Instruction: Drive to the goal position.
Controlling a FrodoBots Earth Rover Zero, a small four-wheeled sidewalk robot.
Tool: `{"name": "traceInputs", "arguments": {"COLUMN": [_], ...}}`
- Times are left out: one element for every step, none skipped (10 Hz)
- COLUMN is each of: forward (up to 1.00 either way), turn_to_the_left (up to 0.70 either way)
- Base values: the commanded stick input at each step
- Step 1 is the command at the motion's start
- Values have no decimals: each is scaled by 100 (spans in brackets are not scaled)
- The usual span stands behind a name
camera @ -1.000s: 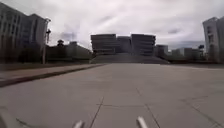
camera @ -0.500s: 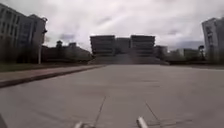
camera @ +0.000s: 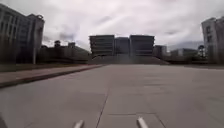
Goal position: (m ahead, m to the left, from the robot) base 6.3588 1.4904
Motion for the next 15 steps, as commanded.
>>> {"name": "traceInputs", "arguments": {"forward": [100, 100, 100, 100, 100, 100, 100, 100, 100, 100, 100, 100, 100, 100, 100], "turn_to_the_left": [0, 0, 0, 0, 0, 0, 0, 0, 0, 0, 0, 0, 0, 0, 0]}}
